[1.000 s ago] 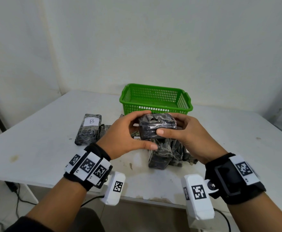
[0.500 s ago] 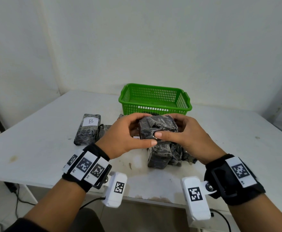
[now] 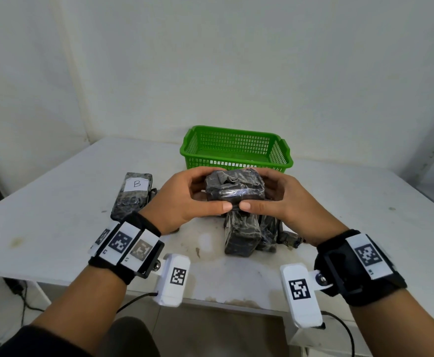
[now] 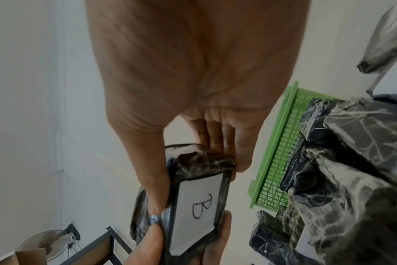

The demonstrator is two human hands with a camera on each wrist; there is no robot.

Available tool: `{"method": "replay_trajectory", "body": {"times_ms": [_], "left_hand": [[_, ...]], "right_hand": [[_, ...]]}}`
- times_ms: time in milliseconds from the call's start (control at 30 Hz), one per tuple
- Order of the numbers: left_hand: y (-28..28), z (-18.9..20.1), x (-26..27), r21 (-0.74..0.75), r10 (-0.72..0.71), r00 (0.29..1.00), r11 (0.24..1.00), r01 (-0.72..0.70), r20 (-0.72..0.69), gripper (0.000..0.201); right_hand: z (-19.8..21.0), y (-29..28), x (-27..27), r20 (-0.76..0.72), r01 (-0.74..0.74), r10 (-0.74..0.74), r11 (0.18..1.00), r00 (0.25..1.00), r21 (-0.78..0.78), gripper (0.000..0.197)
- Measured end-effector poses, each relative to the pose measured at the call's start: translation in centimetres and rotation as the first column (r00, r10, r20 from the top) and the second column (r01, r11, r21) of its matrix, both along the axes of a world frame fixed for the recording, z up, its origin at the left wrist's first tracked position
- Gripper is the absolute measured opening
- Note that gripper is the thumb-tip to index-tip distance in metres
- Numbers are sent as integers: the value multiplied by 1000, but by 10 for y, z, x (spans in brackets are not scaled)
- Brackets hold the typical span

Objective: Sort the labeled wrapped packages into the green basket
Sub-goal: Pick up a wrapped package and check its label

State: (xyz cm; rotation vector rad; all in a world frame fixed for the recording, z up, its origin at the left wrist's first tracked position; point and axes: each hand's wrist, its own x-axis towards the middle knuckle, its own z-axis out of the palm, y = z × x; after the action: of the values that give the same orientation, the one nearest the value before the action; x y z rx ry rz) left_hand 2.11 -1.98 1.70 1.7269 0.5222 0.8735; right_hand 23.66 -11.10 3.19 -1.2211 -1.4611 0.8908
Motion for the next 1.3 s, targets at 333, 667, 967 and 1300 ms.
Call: {"method": "replay_trajectory", "body": {"times_ms": [333, 667, 967, 1300], "left_hand": [[5, 0, 0, 55, 33, 999, 998, -32, -16, 81], [-5, 1, 4, 169, -3, 995, 985, 19, -95, 92], [-1, 1, 8, 50, 57, 995, 997, -53, -83, 49], [-1, 0, 10, 54, 79, 996, 996, -76, -45, 47]], "right_hand": [[-1, 8, 0, -34, 10, -13, 997, 999, -83, 74], [-2, 13, -10, -236, 61, -114, 973, 965, -221, 31], [-3, 11, -8, -95, 86, -103, 983, 990, -165, 49], [-4, 7, -8, -48, 100, -107, 986, 993, -130, 43]]}}
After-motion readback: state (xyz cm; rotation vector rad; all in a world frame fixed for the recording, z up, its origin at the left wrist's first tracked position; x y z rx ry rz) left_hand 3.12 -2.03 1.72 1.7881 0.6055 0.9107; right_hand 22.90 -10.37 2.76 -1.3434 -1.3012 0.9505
